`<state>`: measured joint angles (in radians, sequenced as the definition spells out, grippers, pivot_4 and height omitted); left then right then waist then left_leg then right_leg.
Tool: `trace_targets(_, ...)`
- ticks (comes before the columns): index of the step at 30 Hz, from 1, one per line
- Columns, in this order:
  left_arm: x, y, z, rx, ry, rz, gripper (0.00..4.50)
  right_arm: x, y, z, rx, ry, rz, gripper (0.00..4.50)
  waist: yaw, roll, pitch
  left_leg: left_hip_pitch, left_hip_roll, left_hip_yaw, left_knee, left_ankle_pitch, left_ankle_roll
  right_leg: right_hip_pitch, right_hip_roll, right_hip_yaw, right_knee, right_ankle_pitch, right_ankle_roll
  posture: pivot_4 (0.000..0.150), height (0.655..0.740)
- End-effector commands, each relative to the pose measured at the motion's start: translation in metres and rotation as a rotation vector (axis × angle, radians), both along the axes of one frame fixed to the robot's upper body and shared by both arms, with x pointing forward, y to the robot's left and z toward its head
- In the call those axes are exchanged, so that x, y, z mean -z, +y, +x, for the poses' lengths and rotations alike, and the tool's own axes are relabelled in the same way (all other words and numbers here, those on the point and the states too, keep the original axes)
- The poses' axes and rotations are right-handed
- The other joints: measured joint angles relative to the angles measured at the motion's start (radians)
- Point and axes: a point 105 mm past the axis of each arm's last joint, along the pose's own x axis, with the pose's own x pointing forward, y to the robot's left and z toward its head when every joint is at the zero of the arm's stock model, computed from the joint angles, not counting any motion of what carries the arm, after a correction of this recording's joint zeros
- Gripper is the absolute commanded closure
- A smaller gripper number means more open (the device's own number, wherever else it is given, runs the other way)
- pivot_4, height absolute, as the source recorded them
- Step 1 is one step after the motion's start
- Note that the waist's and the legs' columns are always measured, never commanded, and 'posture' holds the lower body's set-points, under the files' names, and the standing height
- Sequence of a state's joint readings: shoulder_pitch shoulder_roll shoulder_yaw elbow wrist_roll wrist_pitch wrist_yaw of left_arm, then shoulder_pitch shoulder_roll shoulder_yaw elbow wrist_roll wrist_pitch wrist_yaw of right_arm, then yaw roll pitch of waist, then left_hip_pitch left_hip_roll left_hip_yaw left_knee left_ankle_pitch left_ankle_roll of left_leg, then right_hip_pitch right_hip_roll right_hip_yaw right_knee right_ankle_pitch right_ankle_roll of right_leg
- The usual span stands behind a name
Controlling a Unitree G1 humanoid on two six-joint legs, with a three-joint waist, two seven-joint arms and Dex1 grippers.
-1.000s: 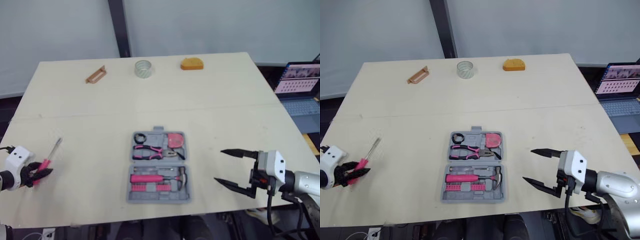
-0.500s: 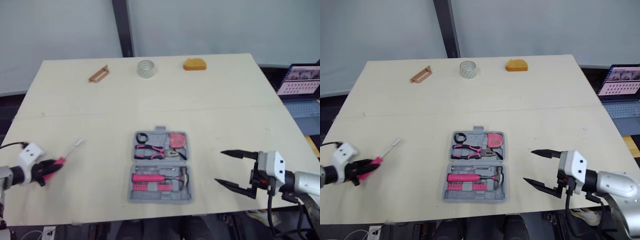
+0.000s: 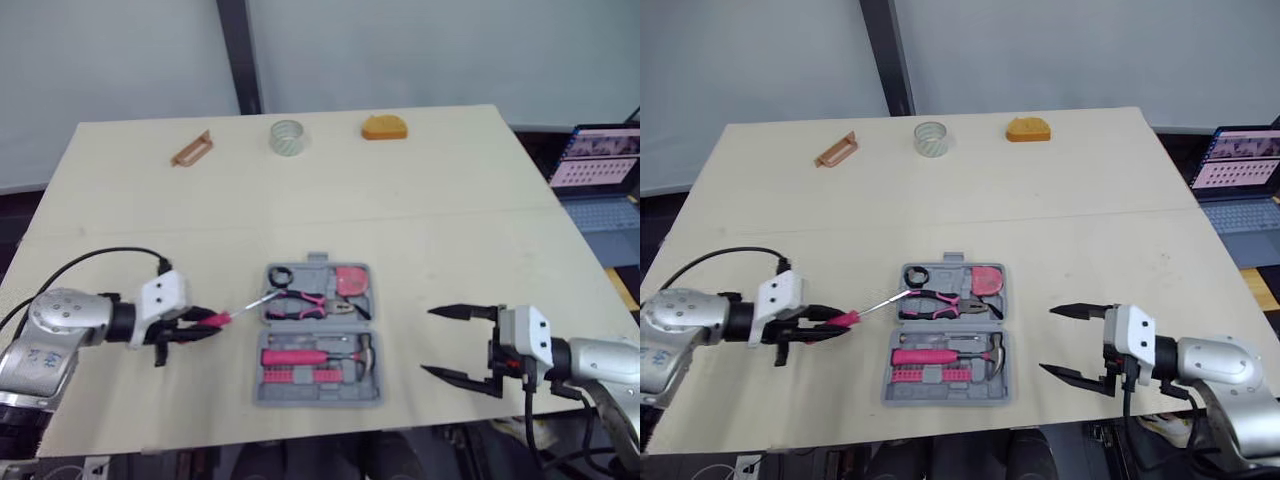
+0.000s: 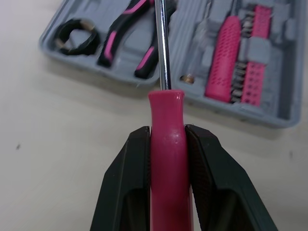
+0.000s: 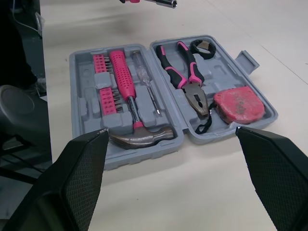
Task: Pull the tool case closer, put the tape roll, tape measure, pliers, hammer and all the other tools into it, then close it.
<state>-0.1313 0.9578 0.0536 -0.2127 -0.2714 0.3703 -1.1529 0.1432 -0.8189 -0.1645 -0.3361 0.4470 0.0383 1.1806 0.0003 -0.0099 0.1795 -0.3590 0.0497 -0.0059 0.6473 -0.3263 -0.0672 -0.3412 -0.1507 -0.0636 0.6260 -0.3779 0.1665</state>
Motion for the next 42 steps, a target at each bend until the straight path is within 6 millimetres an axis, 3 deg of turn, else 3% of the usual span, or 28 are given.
trace_targets(1,-0.013,-0.019,-0.009,0.062,0.003,0.02,3.91,-0.002,-0.002,-0.005,-0.019,-0.013,-0.007,0.0,0.001,0.0,0.0,0.0,0.0,0.0,0.0,0.0,0.0,0.0,0.0,0.0,0.0,0.0,0.0,0.15,0.74)
trace_targets(11,-0.017,-0.062,-0.043,0.184,0.085,0.054,3.91,-0.001,-0.001,-0.016,-0.05,0.009,-0.009,0.0,0.002,0.0,0.0,-0.001,0.0,0.0,0.001,-0.001,0.001,0.0,0.0,0.0,-0.001,0.0,0.0,0.15,0.74)
trace_targets(25,0.023,-0.108,-0.049,0.25,0.155,0.118,3.91,0.0,0.0,-0.023,-0.099,0.02,-0.018,0.0,0.025,0.0,0.0,-0.001,0.0,0.0,0.003,-0.002,0.002,0.001,0.0,0.001,-0.003,0.001,-0.002,0.15,0.74)
trace_targets(32,0.025,-0.13,-0.049,0.323,0.154,0.163,3.91,0.002,0.0,-0.027,-0.098,0.03,-0.027,0.0,0.028,0.0,0.0,-0.002,0.0,0.0,0.006,-0.002,0.003,0.001,0.0,0.001,-0.003,0.001,-0.002,0.15,0.74)
trace_targets(42,0.033,-0.134,-0.046,0.303,0.101,0.357,3.91,0.001,-0.003,-0.028,-0.094,0.039,-0.036,0.0,0.028,0.0,0.0,-0.003,0.0,0.0,0.006,-0.002,0.003,0.001,0.0,0.001,-0.003,0.001,-0.002,0.15,0.74)
